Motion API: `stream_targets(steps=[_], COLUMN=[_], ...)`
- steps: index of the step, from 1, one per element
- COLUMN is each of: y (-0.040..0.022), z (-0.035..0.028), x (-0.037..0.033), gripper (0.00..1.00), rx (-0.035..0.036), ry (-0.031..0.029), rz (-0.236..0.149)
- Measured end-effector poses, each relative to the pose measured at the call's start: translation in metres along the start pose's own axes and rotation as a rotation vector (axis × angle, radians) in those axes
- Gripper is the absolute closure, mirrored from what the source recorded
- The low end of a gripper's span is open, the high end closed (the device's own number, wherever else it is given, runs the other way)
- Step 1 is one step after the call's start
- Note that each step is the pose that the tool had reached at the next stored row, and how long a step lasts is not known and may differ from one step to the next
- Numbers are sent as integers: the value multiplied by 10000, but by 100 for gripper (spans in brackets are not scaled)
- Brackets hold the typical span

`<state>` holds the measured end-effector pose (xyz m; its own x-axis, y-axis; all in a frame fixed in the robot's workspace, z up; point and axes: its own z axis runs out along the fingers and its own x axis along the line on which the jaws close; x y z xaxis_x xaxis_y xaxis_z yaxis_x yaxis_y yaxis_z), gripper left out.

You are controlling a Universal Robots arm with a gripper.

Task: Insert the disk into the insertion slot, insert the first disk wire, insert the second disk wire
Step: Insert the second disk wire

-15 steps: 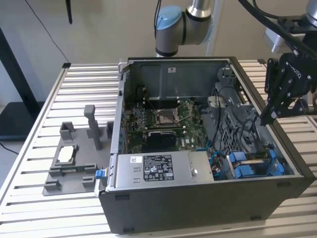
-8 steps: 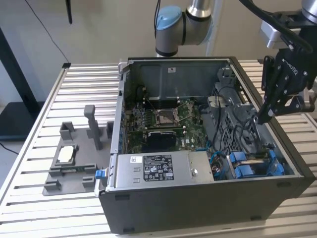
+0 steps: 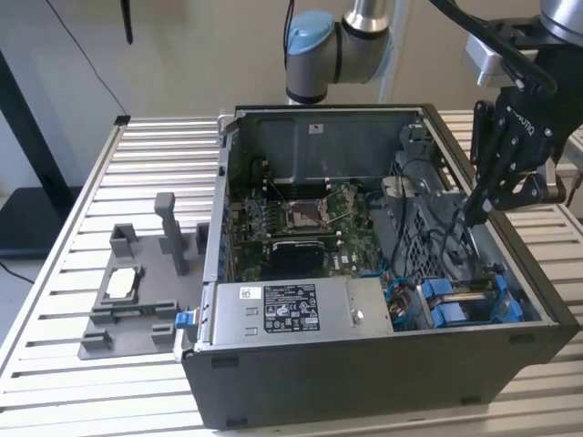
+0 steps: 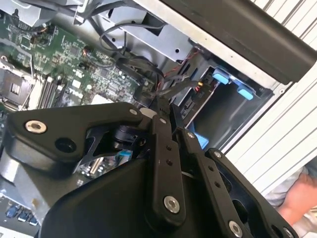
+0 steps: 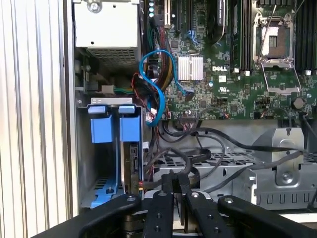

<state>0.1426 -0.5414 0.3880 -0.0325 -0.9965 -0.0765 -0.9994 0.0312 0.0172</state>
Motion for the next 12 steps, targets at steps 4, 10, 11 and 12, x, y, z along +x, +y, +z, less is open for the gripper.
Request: stream_targets(steps=[4, 10, 11, 12], y=[74, 171, 177, 183], z=[2, 5, 7, 6], x=[-2, 26, 45, 67], gripper=[84, 84, 84, 84], rx=[6, 118, 132, 142], ry=[0, -9, -15, -17], rz=[-66, -203, -234, -262])
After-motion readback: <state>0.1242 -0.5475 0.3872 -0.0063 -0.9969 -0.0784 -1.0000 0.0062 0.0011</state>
